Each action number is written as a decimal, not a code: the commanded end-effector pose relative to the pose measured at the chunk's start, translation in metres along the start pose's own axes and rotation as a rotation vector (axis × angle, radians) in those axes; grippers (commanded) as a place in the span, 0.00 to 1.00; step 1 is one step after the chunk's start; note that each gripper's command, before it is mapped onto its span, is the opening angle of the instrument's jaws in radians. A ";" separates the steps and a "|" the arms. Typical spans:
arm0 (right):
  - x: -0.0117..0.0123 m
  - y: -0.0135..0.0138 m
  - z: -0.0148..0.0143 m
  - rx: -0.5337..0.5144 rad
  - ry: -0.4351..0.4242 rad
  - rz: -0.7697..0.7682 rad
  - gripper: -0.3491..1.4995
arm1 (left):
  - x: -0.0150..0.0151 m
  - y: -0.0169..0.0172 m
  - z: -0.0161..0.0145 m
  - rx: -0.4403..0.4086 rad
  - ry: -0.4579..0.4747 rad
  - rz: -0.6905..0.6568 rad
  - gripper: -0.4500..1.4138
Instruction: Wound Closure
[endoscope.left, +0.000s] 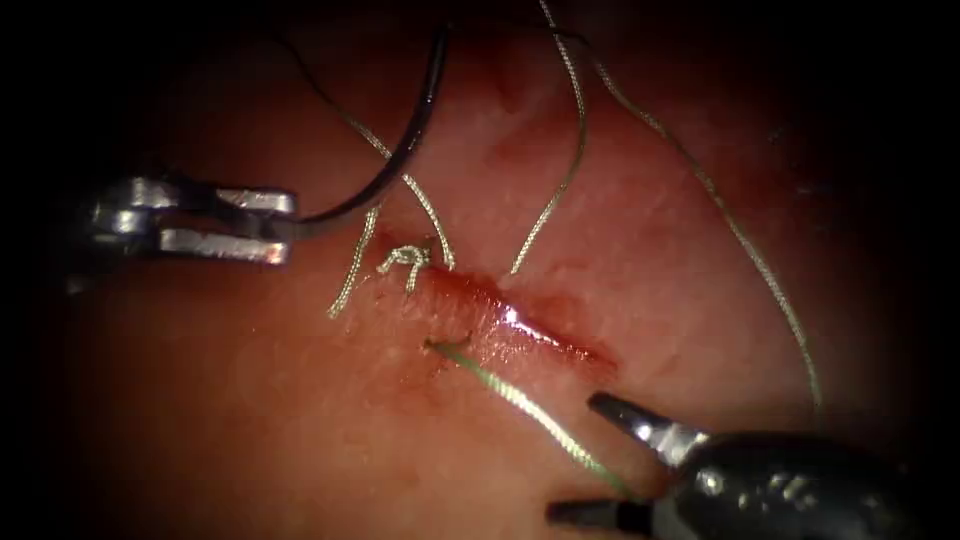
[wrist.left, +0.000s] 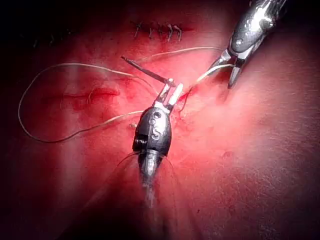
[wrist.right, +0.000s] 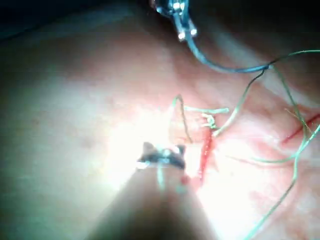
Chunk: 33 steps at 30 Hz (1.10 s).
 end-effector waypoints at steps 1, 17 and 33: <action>0.0000 0.0000 0.0018 0.017 0.009 -0.022 0.96 | -0.0006 -0.0002 0.0005 -0.002 0.001 0.001 0.00; -0.0031 -0.0008 -0.0142 0.508 0.183 -0.057 0.93 | -0.0007 -0.0002 0.0000 -0.009 -0.002 0.002 0.00; -0.0018 0.0074 -0.0056 0.317 0.323 -0.109 0.80 | -0.0010 0.0002 0.0002 -0.011 -0.009 0.007 0.00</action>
